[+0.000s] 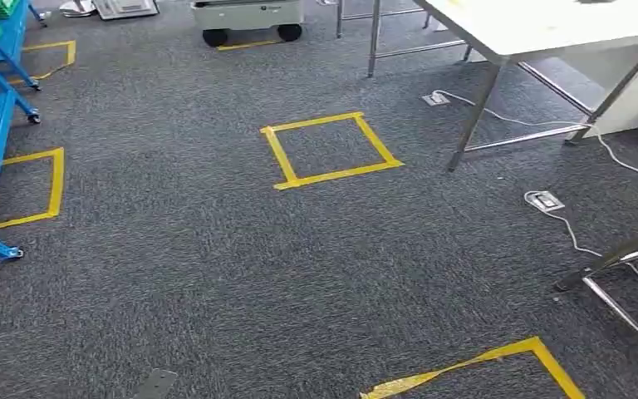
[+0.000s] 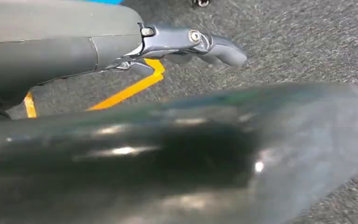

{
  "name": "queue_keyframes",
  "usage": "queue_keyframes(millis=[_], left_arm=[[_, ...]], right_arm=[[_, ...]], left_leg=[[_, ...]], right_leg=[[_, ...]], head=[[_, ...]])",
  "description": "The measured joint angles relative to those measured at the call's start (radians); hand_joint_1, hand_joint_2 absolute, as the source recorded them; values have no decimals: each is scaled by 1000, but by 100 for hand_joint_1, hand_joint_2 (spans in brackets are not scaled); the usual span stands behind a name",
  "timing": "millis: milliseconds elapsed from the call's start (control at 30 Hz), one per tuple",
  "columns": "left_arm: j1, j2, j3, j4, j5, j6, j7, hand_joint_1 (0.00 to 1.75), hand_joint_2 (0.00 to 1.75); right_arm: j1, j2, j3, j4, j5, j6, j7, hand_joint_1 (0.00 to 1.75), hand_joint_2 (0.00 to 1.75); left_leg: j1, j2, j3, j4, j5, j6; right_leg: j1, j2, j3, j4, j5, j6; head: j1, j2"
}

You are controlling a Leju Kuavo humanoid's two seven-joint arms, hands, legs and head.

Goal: Take the parts from the cabinet and place them on the table.

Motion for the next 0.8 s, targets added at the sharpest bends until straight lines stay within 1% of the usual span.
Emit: queue_keyframes(millis=[33,67,100,133,167,200,233,267,300,333,367,400,433,467,500,533,567,600,633,667,700,733,767,800], left_arm=[[0,0,0,0,0,0,-1,0,0],[-9,-3,0,0,0,0,-5,0,0],[-3,-2,3,0,3,0,-5,0,0],[-1,-3,5,0,3,0,-5,0,0],[1,-2,6,0,5,0,-5,0,0],[-2,0,6,0,6,0,-6,0,0],[-5,0,6,0,6,0,-7,0,0],[-6,-2,7,0,6,0,-8,0,0],[-5,-2,8,0,6,0,-8,0,0],[-2,-2,11,0,6,0,-8,0,0],[-1,-2,14,0,7,0,-8,0,0],[-1,-2,15,0,7,0,-8,0,0],[-2,-2,16,0,7,0,-8,0,0],[-2,-2,16,0,7,0,-8,0,0],[-4,-2,16,0,7,0,-8,0,0],[-6,-1,17,0,7,0,-8,0,0],[-4,-1,18,0,7,0,-9,0,0],[-1,-1,19,0,7,0,-9,0,0],[1,-1,22,0,8,0,-10,0,0],[3,1,23,0,8,0,-10,0,0],[3,0,24,0,9,0,-11,0,0],[0,0,24,0,9,0,-11,0,0],[-3,-1,24,0,9,0,-11,0,0],[-3,-2,24,0,9,0,-11,0,0]], right_arm=[[-2,2,-2,1,1,3,-3,0,0],[-9,10,-5,7,5,11,-13,0,0],[-17,16,-5,11,15,17,-18,0,0],[-20,17,-5,13,18,18,-19,0,0],[-23,19,-5,15,20,18,-19,0,0],[-23,22,-5,19,22,18,-19,0,0],[-22,23,-5,24,23,18,-19,0,0],[-20,22,-6,27,23,18,-19,0,0],[-19,22,-7,29,23,18,-19,0,0],[-19,22,-7,31,23,18,-19,0,0],[-19,22,-8,32,23,18,-19,0,0],[-19,22,-8,32,23,18,-19,0,0],[-20,22,-8,32,23,17,-19,0,0],[-21,22,-8,32,23,17,-19,0,0],[-24,23,-8,36,23,17,-19,0,0],[-24,24,-9,39,23,17,-19,0,0],[-24,24,-9,40,23,17,-18,0,0],[-24,24,-9,40,23,17,-18,0,0],[-24,24,-9,40,24,17,-18,0,0],[-27,25,-10,40,25,16,-18,0,0],[-26,25,-10,40,26,14,-18,0,0],[-24,25,-10,40,26,13,-18,0,0],[-23,25,-11,40,26,13,-16,0,0],[-21,25,-11,40,26,13,-14,0,0]], left_leg=[[0,4,25,-48,23,1],[-9,72,126,-237,68,15],[-14,49,122,-237,67,25],[-7,36,128,-244,74,34],[-4,29,128,-245,75,39],[-3,19,127,-245,76,46],[-4,7,126,-245,77,49],[-4,-8,125,-244,77,50],[-5,-22,126,-244,77,50],[-5,-37,127,-244,77,50],[-5,-51,128,-244,77,50],[-4,-66,129,-243,77,49],[-4,-79,131,-243,78,47],[-3,-91,131,-242,77,43],[-8,-103,124,-236,77,34],[-6,-110,120,-236,80,30],[-2,-121,116,-242,84,22],[3,-132,114,-247,90,14],[4,-144,110,-246,93,7],[2,-109,107,-234,80,7],[-3,-54,86,-192,46,3],[-2,-26,51,-119,4,-2],[0,-11,11,-35,-35,-5],[1,-5,-25,41,-63,-7]], right_leg=[[0,-5,1,0,-1,1],[12,-40,0,3,-14,19],[10,-64,20,-5,-14,28],[8,-62,20,-3,-21,36],[6,-3,8,21,-41,42],[3,34,-18,83,-78,43],[3,50,-56,167,-116,44],[4,58,-99,253,-148,44],[4,60,-135,317,-164,44],[4,61,-149,327,-150,43],[3,61,-138,288,-114,41],[2,63,-106,208,-65,40],[-2,79,-65,117,-17,39],[-7,118,-29,35,10,40],[-14,168,-22,11,-4,39],[-13,153,-25,11,-1,33],[-8,144,-16,12,-1,28],[-3,135,-16,13,1,21],[-6,121,-14,6,8,11],[-8,106,-11,2,12,5],[-7,96,-11,-1,13,-2],[-4,82,-12,-1,13,-5],[-1,66,-12,-1,12,-7],[1,48,-12,-1,10,-8]], head=[[0,0],[3,0],[3,0],[0,0],[8,0],[11,0],[12,0],[13,0],[15,0],[16,0],[16,0],[16,0],[16,0],[16,0],[16,0],[13,0],[15,0],[14,0],[14,0],[14,0],[4,0],[3,0],[3,0],[4,0]])
